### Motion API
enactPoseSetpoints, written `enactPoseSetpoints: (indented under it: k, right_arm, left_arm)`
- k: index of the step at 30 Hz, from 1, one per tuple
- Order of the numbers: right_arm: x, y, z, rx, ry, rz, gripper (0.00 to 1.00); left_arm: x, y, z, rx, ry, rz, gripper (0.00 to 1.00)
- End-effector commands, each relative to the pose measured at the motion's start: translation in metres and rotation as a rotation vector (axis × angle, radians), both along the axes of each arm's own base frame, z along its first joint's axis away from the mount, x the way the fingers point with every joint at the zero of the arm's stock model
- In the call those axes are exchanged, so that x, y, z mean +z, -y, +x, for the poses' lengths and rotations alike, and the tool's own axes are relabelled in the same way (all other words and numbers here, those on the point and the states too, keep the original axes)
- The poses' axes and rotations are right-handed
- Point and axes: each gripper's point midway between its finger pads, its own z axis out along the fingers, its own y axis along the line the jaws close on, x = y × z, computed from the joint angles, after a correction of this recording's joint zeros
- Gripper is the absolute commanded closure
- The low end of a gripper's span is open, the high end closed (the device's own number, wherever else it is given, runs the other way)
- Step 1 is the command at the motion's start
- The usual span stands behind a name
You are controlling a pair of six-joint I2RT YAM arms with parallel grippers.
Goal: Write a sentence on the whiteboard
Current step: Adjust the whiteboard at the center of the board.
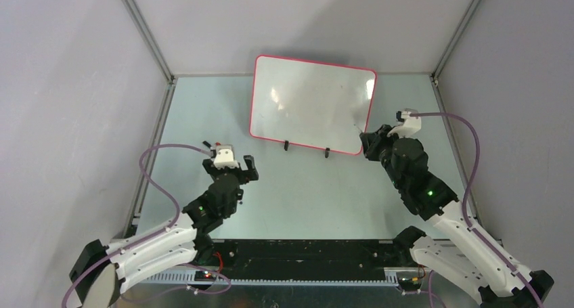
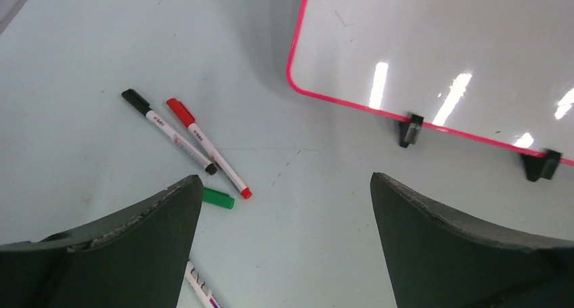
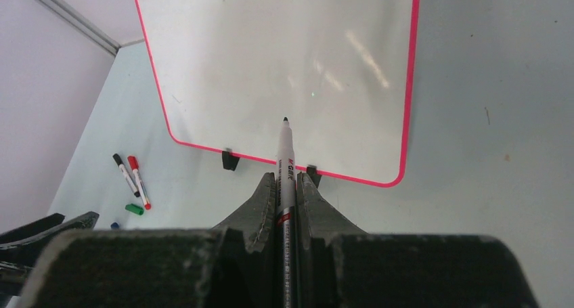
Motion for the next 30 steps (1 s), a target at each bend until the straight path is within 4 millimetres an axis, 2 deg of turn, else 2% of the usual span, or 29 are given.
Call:
enactPoseSetpoints:
  k: [1, 8, 14, 17, 23, 30]
  right_arm:
    - [0.013, 0.007, 0.004, -0.041, 0.049, 0.012, 1.0]
    - [0.018, 0.002, 0.008, -0.031, 0.063, 0.039, 1.0]
    - [0.027, -0.03, 0.01, 0.07, 0.043, 0.193, 1.0]
    - [0.029, -0.039, 0.013, 0.043, -0.023, 0.295, 1.0]
    - [0.004, -0.048, 0.013, -0.003, -0.172, 0.355, 1.0]
    - [0.02, -0.04, 0.018, 0.028, -0.095, 0.296, 1.0]
  left_arm:
    - [0.013, -0.006, 0.008, 0.083, 0.023, -0.022, 0.01]
    - [0.021, -0.013, 0.004, 0.084, 0.067, -0.048, 0.01]
    - [0.032, -0.023, -0.003, 0.104, 0.118, -0.108, 0.01]
    - [0.036, -0.021, -0.007, 0.072, 0.13, -0.143, 0.02]
    - [0.04, -0.016, -0.01, 0.038, 0.139, -0.195, 0.01]
    - [0.035, 0.004, -0.006, -0.033, 0.086, -0.168, 0.01]
